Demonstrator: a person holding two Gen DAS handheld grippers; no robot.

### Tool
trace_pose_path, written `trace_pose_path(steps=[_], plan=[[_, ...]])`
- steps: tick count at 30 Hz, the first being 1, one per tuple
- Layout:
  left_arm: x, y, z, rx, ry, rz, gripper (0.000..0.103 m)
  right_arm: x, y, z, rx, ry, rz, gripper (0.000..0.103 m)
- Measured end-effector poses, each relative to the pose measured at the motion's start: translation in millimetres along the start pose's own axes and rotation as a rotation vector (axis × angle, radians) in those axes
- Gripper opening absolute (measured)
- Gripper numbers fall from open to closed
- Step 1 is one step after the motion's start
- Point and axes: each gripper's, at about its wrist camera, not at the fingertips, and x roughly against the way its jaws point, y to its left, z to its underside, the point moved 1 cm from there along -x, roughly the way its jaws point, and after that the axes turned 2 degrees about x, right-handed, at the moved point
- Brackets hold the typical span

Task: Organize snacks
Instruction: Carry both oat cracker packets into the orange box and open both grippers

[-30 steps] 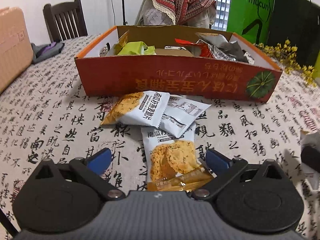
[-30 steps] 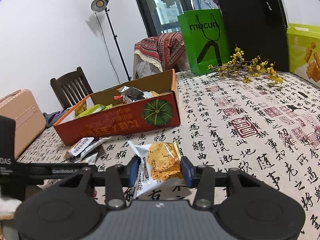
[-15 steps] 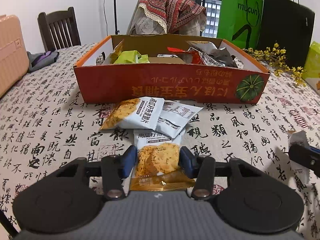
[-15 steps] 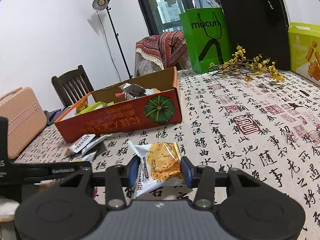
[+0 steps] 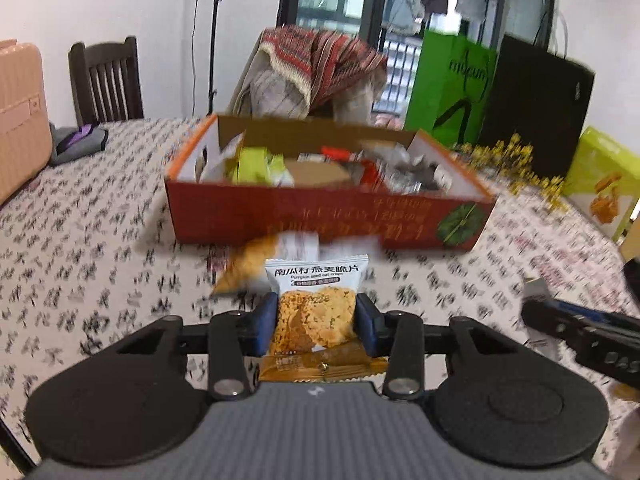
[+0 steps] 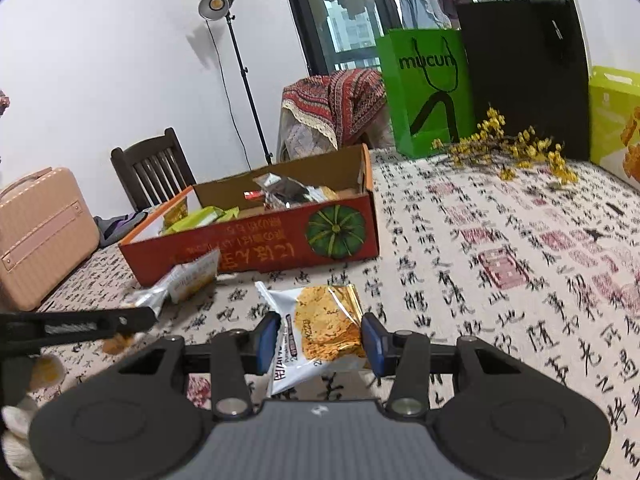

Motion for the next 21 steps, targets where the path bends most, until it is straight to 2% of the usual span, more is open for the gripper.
trace_pose_path(steps=[5,10,21], plan=[[15.1,4.0,-26.4,0.012,-0.072,0.03,0.042,-2.2,6.9,-17.2,0.022,-0.029,0.0,0.044],[14.1,5.5,-59.4,0.022,-0.131,0.025,0.042,-8.1,19.4,-43.7,0.055,-0.07,-0.001,0.044],[-29.3,10.2,-124.2,0.089,-0.161,0.022,0.042,-57.3,42.6,-113.6,0.122,-0.127,-0.012,0.044]])
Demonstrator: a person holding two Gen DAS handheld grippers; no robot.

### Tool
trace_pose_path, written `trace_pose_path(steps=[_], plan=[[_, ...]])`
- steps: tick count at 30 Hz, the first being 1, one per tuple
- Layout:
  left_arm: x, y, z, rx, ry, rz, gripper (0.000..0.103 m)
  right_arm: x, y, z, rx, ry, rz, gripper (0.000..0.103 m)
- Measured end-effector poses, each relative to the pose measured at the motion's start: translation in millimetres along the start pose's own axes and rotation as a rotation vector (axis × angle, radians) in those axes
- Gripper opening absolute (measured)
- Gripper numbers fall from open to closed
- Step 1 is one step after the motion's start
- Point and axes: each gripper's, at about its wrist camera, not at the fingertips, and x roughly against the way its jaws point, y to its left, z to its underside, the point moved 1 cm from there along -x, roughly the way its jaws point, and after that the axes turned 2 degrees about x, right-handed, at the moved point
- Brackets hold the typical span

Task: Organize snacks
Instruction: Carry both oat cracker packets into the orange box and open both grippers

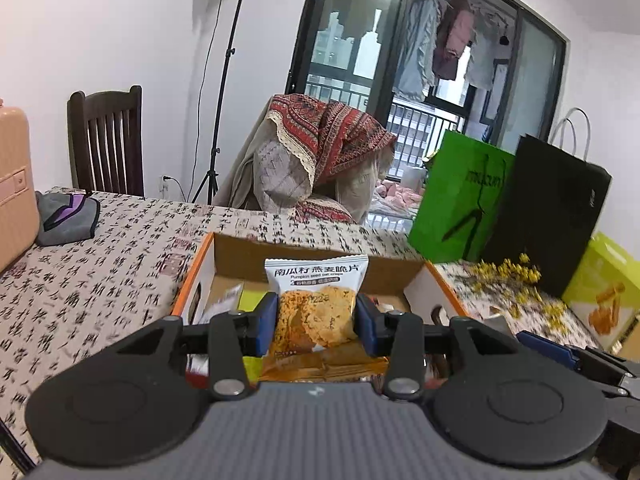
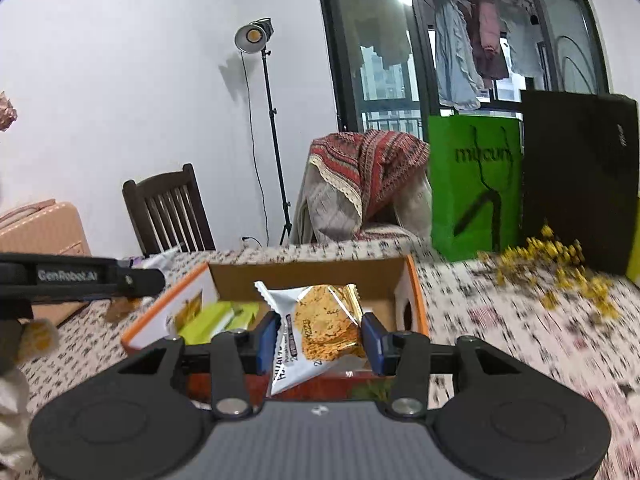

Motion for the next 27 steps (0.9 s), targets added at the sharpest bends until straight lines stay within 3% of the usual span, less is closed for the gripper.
trace_pose_path(steps=[8,13,23,24,26,27], plan=[[-56.3,10.0,-17.4,0.06,-0.002,-0.036,0.042,-63.6,-5.8,-20.8,-0.037,0.017,0.015,0.044],[-81.4,22.7,-4.0,0.058,-0.044,-0.068,0.042,-88.2,-15.2,-3.7,-0.064,0.004,0.022,0.044],[-101.4,30.3,12.0,0.022,-0.016,-0.1,0.045,-103.7,-20.6,13.5,-0.04,0.036,0.029,0.049],[-101.2,30.8,12.3,0.03,-0.017,-0.102,0.047,-104.2,-21.7,14.1,-0.044,0.036,0.035,0.053],[-100.5,35.4,11.5,0.06,-0.017,-0.107,0.08,-102.8,-23.3,15.4,-0.045,0.041,0.036,0.066],[-97.7,37.9,11.0,0.078,-0.029,-0.104,0.087,-101.2,-24.2,16.1,-0.046,0.039,0.036,0.079]])
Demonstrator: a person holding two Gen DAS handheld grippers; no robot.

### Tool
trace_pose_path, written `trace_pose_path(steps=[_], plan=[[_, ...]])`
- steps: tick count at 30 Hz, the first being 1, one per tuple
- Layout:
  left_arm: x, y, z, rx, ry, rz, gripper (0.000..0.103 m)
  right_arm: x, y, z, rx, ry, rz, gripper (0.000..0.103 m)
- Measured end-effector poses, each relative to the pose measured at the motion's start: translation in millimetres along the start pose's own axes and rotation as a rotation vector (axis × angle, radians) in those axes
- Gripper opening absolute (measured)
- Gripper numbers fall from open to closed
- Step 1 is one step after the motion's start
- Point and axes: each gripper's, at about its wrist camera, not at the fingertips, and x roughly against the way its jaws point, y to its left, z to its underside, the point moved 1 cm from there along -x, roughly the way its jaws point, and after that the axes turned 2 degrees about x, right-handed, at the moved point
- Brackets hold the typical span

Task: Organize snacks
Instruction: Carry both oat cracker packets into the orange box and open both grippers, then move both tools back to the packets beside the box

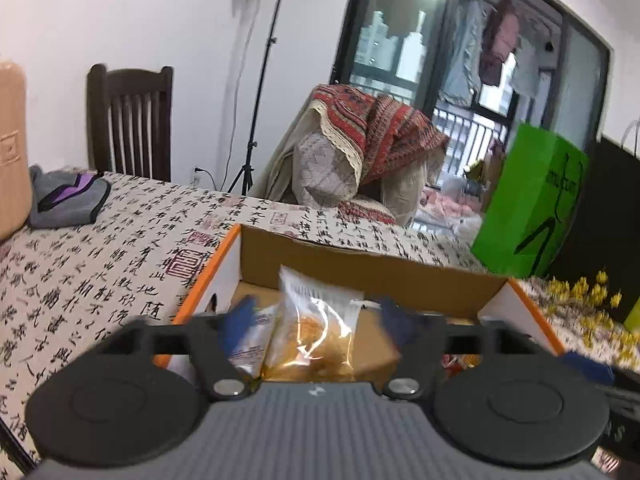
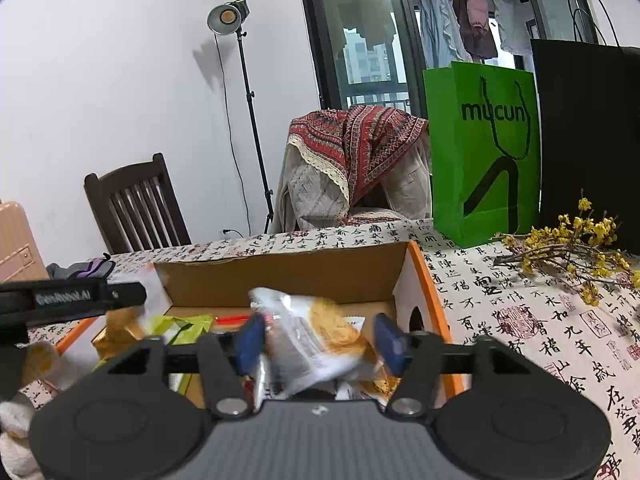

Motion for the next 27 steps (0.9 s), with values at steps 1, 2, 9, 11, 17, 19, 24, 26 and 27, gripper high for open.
trace_pose_path(steps=[1,2,9,11,17,19,24,26,27], plan=[[2.1,2.2,-0.6,0.014,-0.012,-0.006,0.1,1.0,-1.0,-0.3,-0.002,-0.005,-0.001,0.094],[3.7,4.2,-2.0,0.025,-0.023,-0.019,0.103,2.5,-2.0,-0.5,-0.008,-0.01,-0.004,0.1],[2.2,4.4,-2.5,0.031,-0.019,-0.04,0.103,4.3,-5.4,-1.3,-0.024,-0.019,-0.003,0.103],[2.3,4.2,-2.9,0.034,-0.019,-0.04,0.103,5.2,-6.3,-1.7,-0.028,-0.021,0.0,0.103],[16.4,3.6,-9.7,0.055,-0.028,-0.039,0.103,13.9,-5.6,-8.2,-0.034,-0.033,0.006,0.103],[23.9,3.0,-13.6,0.053,-0.026,-0.028,0.103,19.2,-2.7,-13.2,-0.031,-0.037,0.003,0.103],[43.7,5.9,-19.2,0.037,-0.013,-0.014,0.103,37.7,8.3,-23.1,-0.002,-0.045,-0.002,0.103],[52.4,10.0,-18.5,0.03,-0.013,-0.016,0.103,47.2,12.1,-24.7,0.009,-0.045,0.0,0.103],[56.6,12.7,-17.7,0.027,-0.011,-0.018,0.103,51.9,13.4,-25.1,0.012,-0.045,0.002,0.103]])
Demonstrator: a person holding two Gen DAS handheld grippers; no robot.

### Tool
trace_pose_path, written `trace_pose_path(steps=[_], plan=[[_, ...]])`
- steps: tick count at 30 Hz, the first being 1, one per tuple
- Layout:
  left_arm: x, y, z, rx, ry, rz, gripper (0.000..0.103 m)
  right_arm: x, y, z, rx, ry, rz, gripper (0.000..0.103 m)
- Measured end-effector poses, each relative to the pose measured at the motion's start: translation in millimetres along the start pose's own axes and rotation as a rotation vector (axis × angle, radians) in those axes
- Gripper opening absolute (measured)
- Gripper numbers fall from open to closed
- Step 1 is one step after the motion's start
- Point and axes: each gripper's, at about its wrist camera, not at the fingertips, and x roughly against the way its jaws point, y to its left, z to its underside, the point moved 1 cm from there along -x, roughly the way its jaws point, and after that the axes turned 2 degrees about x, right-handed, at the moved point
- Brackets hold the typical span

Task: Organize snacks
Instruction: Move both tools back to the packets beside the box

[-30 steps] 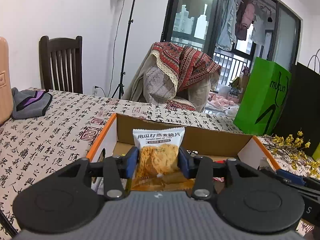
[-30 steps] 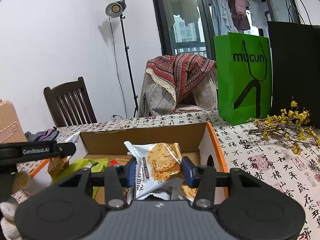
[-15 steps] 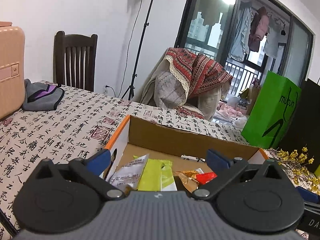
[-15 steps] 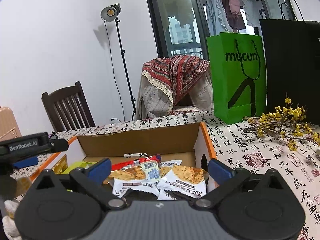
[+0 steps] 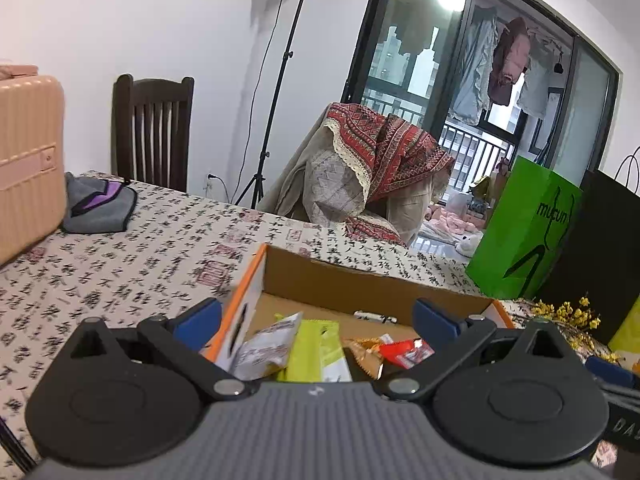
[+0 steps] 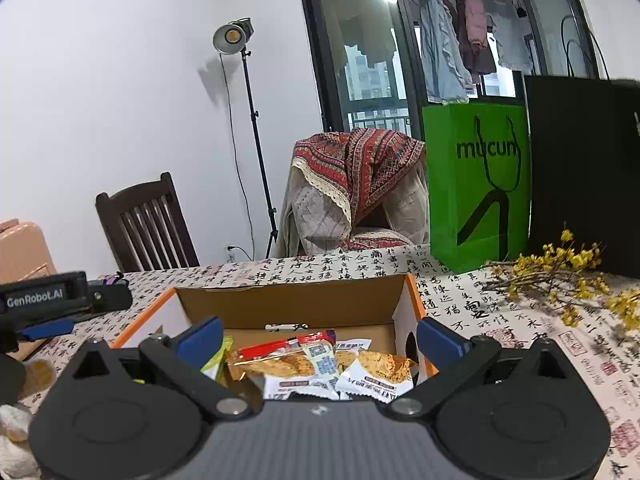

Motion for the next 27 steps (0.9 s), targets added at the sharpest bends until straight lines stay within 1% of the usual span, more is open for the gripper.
trace_pose_path(steps=[8,15,22,27], plan=[[34.2,25.5,15.1,-0.03,0.034,-0.019,0.103,38.0,-0.6,9.9,-0.012,0.015,0.011,0.103],[60.0,45.9,34.1,-0.073,0.059,-0.039,0.103,58.3,-3.5,31.4,-0.005,0.067,0.01,0.103],[68.4,70.0,58.5,-0.109,0.111,-0.054,0.103,59.2,5.1,56.8,0.023,0.144,-0.001,0.103],[68.8,90.7,75.6,-0.107,0.14,-0.061,0.103,47.4,25.8,72.3,0.075,0.221,-0.026,0.103]])
